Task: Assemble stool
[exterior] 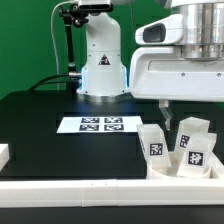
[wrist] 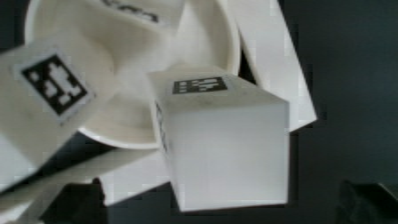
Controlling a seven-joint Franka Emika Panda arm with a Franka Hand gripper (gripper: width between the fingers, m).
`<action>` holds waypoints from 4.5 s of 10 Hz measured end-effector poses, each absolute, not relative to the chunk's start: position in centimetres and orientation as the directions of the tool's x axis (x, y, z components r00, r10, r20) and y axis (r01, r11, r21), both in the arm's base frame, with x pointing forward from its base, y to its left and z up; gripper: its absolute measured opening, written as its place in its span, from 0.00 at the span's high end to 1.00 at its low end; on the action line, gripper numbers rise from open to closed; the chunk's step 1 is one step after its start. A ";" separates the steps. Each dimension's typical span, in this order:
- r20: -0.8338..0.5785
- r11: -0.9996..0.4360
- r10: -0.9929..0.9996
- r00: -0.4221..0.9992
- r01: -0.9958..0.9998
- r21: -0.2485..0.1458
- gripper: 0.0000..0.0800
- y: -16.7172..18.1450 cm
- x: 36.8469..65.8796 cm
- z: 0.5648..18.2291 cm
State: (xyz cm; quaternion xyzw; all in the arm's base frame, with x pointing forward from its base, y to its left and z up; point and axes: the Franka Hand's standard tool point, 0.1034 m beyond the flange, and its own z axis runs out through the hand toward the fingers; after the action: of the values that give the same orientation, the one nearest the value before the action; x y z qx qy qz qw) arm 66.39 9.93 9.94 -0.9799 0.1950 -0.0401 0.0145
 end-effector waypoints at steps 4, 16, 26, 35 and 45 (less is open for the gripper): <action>0.109 -1.000 0.006 0.994 0.006 0.001 0.19 9.9 66.7 10.0; 0.048 -0.664 0.744 0.666 0.731 0.157 0.19 10.6 66.1 8.7; 0.015 -0.624 0.776 0.630 0.763 0.168 0.57 8.9 66.0 8.1; 0.115 -0.963 0.266 0.957 0.257 0.083 0.57 7.6 66.2 8.0; 0.171 -0.857 -0.513 0.841 -0.514 -0.045 0.57 6.8 65.8 7.9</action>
Offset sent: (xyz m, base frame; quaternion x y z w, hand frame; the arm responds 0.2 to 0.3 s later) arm 0.0000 0.0000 0.0000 0.0000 0.0000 -0.1938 0.9810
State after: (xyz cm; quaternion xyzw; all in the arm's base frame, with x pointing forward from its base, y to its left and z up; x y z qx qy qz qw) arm 65.83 6.84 7.92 -0.9594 0.2677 -0.0888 -0.0012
